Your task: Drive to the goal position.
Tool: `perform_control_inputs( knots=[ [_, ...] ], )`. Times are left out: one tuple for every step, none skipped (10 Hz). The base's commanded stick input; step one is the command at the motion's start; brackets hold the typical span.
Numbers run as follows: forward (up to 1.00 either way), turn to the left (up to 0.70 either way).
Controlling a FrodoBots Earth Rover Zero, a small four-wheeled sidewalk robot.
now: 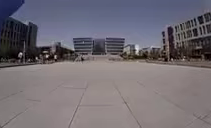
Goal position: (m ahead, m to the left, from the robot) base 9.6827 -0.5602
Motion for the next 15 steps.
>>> perform_control_inputs(
  knots=[
    [1.00, 0.13],
    [1.00, 0.02],
    [1.00, 0.00],
    [1.00, 0.00],
    [1.00, 0.00],
    [1.00, 0.00],
    [1.00, 0.15],
    [1.00, 0.40],
    [1.00, 0.00],
    [1.00, 0.00],
    [1.00, 0.00],
    [1.00, 0.00],
    [1.00, 0.00],
    [1.00, 0.00],
    [1.00, 0.14]
  ],
)
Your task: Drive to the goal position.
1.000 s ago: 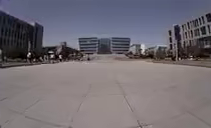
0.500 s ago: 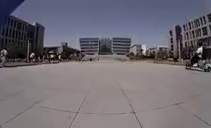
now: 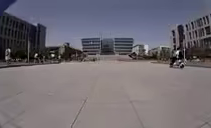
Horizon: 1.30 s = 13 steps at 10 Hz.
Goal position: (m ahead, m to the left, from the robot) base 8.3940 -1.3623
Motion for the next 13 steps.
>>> perform_control_inputs(
  knots=[
    [1.00, 0.29],
    [1.00, 0.31],
    [1.00, 0.03],
    [1.00, 0.00],
    [1.00, 0.00],
    [1.00, 0.00],
    [1.00, 0.00],
    [1.00, 0.00],
    [1.00, 0.00],
    [1.00, 0.00],
    [1.00, 0.00],
    [1.00, 0.00],
    [1.00, 0.00]
  ],
)
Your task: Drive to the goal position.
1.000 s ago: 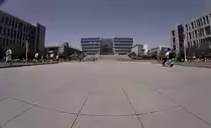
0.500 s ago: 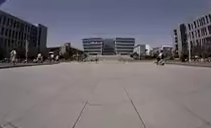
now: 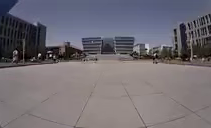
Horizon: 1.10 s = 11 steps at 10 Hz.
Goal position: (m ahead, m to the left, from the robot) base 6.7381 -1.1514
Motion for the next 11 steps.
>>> perform_control_inputs(
  knots=[
    [1.00, 0.00],
    [1.00, 0.00],
    [1.00, 0.00],
    [1.00, 0.00],
    [1.00, 0.00],
    [1.00, 0.03],
    [1.00, 0.23],
    [1.00, 0.31],
    [1.00, 0.40],
    [1.00, 0.18],
    [1.00, 0.00]
  ],
)
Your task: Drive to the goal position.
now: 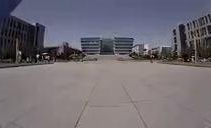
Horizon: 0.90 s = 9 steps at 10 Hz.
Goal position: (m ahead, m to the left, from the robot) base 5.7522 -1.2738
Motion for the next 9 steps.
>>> perform_control_inputs(
  knots=[
    [1.00, 0.00],
    [1.00, 0.00],
    [1.00, 0.00],
    [1.00, 0.26],
    [1.00, 0.40],
    [1.00, 0.32],
    [1.00, 0.25],
    [1.00, 0.13],
    [1.00, 0.00]
  ],
)
